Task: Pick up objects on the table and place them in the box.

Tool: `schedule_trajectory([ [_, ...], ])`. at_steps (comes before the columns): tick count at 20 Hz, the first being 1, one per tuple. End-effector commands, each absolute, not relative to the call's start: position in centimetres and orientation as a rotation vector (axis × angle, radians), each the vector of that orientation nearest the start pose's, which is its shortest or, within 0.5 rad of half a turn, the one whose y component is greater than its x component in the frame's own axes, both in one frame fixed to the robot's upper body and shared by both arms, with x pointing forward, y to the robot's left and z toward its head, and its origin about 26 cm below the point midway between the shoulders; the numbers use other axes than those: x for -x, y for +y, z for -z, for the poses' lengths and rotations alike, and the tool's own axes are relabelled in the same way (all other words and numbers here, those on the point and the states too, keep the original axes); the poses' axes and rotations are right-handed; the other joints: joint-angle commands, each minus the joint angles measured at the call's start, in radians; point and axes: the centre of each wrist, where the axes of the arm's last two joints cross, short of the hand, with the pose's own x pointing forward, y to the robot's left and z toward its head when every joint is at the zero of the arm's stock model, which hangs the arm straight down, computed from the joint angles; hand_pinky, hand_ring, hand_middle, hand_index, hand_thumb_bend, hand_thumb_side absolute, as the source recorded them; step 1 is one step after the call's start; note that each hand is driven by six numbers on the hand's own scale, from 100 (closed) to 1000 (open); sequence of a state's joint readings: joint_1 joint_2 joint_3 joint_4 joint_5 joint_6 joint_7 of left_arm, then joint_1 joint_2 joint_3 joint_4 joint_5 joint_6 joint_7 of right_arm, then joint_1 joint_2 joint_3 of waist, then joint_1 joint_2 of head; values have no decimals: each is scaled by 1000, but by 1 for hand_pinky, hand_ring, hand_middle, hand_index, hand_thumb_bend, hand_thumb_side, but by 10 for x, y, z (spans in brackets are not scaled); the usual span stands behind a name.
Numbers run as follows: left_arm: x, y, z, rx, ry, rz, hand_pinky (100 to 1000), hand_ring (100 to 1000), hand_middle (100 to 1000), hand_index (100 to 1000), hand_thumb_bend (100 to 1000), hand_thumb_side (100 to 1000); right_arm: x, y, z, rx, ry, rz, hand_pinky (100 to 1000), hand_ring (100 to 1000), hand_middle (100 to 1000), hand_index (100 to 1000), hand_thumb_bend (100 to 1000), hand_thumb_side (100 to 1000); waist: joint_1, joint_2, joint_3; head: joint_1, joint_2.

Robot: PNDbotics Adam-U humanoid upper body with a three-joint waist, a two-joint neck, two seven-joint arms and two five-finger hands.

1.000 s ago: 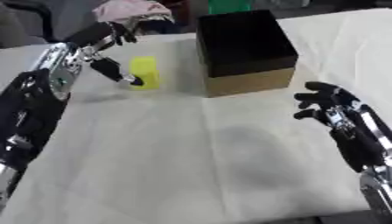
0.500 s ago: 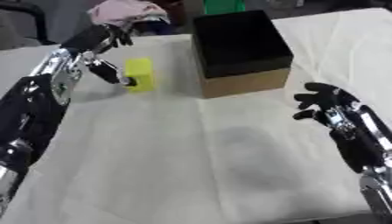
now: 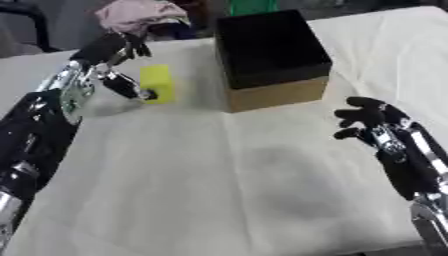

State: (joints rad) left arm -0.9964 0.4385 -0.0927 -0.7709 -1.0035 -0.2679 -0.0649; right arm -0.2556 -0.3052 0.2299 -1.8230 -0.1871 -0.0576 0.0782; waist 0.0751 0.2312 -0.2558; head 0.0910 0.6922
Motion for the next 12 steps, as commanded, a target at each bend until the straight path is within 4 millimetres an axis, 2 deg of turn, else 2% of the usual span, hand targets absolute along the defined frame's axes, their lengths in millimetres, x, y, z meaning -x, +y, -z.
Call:
schedule_trajectory([
  [1, -493, 299, -200, -1103, -1589, 1341, 704, 617, 597, 715, 692, 257, -311, -216, -133, -262, -2046, -502, 645, 834, 550, 820, 100, 626, -1, -11, -5, 4, -16],
  [5, -493, 299, -198, -1102, -1584, 1342, 689, 577, 542, 676, 690, 243, -311, -216, -133, -261, -2046, -502, 645, 834, 550, 820, 100, 629, 1, -9, -8, 3, -15],
  [7, -493, 298, -199, -1106, -1590, 1339, 674, 525, 484, 647, 681, 229, -311, -216, -133, -260, -2046, -502, 645, 834, 550, 820, 100, 628, 1, -9, -6, 4, -15],
  [12, -493, 297, -202, -1118, -1631, 1301, 611, 352, 238, 481, 639, 149, -311, -216, -133, -260, -2045, -501, 645, 834, 550, 819, 100, 634, -1, -11, -2, 2, -14],
])
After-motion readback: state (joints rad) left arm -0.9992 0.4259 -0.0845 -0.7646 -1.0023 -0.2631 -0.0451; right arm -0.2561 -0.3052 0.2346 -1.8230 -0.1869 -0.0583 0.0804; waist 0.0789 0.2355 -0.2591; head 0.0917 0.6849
